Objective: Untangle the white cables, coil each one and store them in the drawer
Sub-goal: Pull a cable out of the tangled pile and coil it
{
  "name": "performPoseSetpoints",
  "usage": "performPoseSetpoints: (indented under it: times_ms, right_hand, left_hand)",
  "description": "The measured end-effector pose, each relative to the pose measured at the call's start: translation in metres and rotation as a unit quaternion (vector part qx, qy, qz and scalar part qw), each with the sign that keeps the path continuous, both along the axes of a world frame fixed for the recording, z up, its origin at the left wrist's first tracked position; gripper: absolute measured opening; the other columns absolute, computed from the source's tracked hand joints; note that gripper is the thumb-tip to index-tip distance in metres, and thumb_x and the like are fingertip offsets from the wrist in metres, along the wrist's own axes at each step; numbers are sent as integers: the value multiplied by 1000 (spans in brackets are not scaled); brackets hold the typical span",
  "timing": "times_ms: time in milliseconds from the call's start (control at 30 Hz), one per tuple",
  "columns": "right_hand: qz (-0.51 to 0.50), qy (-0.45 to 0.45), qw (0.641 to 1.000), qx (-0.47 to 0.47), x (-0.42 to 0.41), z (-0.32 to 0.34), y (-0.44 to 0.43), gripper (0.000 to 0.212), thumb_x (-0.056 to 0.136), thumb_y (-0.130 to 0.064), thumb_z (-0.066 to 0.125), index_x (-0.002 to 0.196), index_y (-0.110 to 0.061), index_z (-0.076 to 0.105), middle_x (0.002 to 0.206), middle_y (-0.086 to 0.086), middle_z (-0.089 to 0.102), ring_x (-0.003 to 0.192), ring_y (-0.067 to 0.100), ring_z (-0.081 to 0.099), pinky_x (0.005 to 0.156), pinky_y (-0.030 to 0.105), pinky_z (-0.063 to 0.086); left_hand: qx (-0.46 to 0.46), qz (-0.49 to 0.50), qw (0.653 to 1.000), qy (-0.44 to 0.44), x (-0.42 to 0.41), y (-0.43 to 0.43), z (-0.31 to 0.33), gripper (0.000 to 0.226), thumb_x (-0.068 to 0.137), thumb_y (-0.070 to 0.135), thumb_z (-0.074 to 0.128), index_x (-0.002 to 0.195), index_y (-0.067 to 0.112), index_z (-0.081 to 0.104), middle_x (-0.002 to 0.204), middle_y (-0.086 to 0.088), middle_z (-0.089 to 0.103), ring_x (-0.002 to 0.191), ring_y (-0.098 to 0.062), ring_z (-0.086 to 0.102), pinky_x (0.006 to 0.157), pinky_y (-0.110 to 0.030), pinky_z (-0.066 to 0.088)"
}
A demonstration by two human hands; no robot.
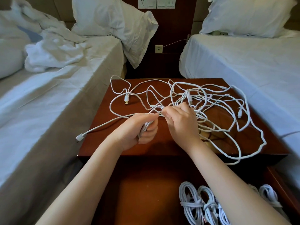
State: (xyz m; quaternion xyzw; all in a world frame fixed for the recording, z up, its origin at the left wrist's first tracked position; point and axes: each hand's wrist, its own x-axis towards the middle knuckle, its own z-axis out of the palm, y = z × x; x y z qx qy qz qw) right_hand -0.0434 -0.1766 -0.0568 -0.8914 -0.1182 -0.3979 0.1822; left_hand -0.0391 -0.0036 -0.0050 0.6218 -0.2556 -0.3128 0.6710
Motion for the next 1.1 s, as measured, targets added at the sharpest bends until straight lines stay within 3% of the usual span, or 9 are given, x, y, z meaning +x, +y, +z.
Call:
performPoseSetpoints:
  times_ms: [200,400,567,700,800,900,1100]
  right_hand:
    - [-38,-31,994,-94,2,-4,4,32,98,-31,46,80,-15,67,72,-3,65,74,22,52,63,34,43]
    - [-79,-39,983,-162,2,-8,4,20,98,-22,50,96,-15,69,81,-2,64,80,23,54,64,34,39]
    - [-123,5,974,-191,3,-7,-8,19,97,-21,51,107,-16,66,93,-2,66,86,24,57,72,37,40]
    - [-133,82,971,-182,11,-2,-26,28,96,-21,55,122,-13,61,112,5,64,100,29,57,79,44,48]
    - [-138,87,968,-191,12,-3,-23,30,93,-25,59,119,-13,64,110,6,65,104,29,57,82,46,47]
    - [-130,25,977,-169,10,-4,-19,26,92,-30,59,110,-14,70,103,2,69,104,26,58,83,42,45]
    - [-88,-156,977,-115,13,20,5,17,92,-29,60,91,-19,74,96,-3,72,100,21,54,85,36,34]
  left_hand:
    - [-81,28,996,8,0,6,10,40,86,23,38,47,15,39,42,1,31,35,-10,26,36,-14,28]
    - [-232,47,970,52,4,13,16,44,86,20,31,44,17,44,39,5,35,32,-5,31,31,-14,29]
    - [-342,24,939,25,10,22,22,34,82,25,54,49,17,48,42,6,42,34,-4,38,33,-16,34]
    - [-361,40,932,19,15,23,25,35,75,27,65,48,17,47,41,6,42,33,-4,37,32,-16,33]
    - [-349,78,934,17,12,18,27,38,82,22,53,45,17,44,39,6,39,32,-5,33,32,-16,33]
    - [-313,120,942,16,11,13,31,42,85,20,34,43,17,42,38,5,34,32,-6,29,32,-17,31]
    - [-278,102,955,10,19,11,39,42,85,22,34,44,16,44,39,3,34,33,-8,31,34,-17,32]
